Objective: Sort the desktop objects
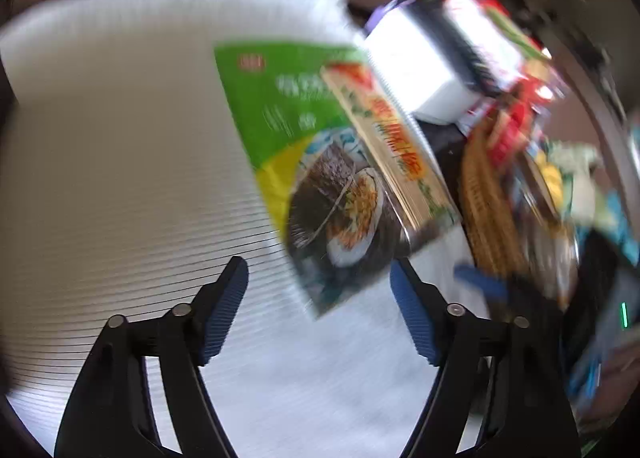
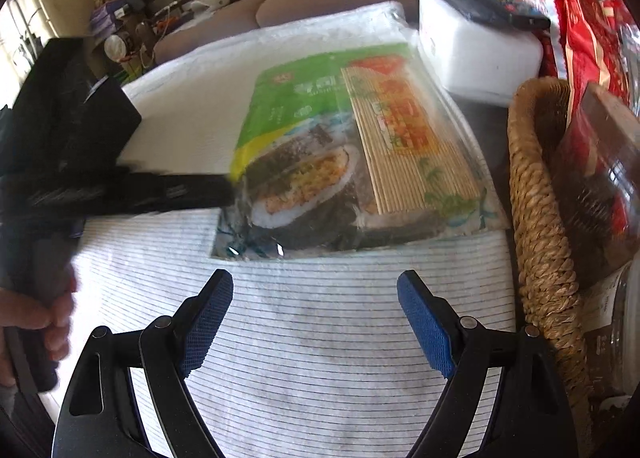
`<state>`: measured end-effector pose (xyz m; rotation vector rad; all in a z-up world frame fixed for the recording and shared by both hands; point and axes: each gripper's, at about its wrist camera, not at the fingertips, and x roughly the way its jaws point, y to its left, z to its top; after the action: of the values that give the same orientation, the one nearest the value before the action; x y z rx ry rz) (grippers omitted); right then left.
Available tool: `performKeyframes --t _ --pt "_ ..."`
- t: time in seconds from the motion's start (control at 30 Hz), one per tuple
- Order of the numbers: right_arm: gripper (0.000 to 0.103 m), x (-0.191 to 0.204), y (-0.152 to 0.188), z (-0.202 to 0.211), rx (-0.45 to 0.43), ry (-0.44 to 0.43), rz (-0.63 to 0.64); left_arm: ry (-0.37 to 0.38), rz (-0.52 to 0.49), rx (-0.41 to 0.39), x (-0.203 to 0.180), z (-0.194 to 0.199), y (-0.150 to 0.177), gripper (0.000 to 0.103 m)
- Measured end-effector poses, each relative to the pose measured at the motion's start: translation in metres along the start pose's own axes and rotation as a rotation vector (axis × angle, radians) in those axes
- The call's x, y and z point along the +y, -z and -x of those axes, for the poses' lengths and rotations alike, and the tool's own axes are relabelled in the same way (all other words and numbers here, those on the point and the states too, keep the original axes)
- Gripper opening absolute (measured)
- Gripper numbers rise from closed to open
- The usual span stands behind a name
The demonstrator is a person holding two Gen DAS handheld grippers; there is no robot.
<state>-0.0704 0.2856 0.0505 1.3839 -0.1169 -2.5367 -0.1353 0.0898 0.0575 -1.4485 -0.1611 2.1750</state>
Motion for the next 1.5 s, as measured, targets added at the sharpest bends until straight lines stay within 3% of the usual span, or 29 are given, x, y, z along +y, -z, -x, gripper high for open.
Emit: performKeyframes --t 0.17,0.37,0.53,0.67,0.8,0.93,1.17,1.2,1.27,1.33,1.5 --pt "0.087 0.027 -0.003 0.026 -0.074 -0.087 0.001 -0.147 -0.206 -0.102 0.038 0.127 0.026 0.093" --pt "0.087 0.12 -0.026 0.056 -0.087 -0.224 0.109 -0.461 -0.362 -0.064 0.149 0.244 0.04 0.093" --pt "0.09 0.22 -0.069 0.065 -0.088 -0.407 0.118 -0.579 -0.349 -0.041 0.235 0.281 0.042 0.093" --pt "0.09 0.309 -0.1 0.046 -0.043 -0.44 0.168 -0.656 -0.468 0.008 0.272 0.268 0.05 0.092" --pt "0.09 0.385 -0.111 -0.002 0.054 -0.356 0.243 -0.618 -0.655 0.085 0.286 0.242 0.06 0.092" --pt "0.09 0.412 -0.111 -0.037 0.113 -0.302 0.233 -0.627 -0.781 0.182 0.296 0.209 0.061 0.092" --pt "0.09 0.416 -0.102 -0.07 0.13 -0.227 0.253 -0.508 -0.798 0.191 0.31 0.201 0.051 0.093" --pt "0.09 0.418 -0.101 -0.073 0.131 -0.225 0.256 -0.496 -0.8 0.196 0.312 0.2 0.05 0.091" --pt "0.09 0.421 -0.101 -0.079 0.134 -0.225 0.262 -0.494 -0.812 0.221 0.314 0.196 0.048 0.066" --pt "0.09 0.425 -0.1 -0.085 0.142 -0.232 0.263 -0.489 -0.803 0.258 0.321 0.189 0.046 0.067" --pt "0.091 0.435 -0.098 -0.097 0.168 -0.223 0.279 -0.473 -0.826 0.253 0.318 0.183 0.047 0.063"
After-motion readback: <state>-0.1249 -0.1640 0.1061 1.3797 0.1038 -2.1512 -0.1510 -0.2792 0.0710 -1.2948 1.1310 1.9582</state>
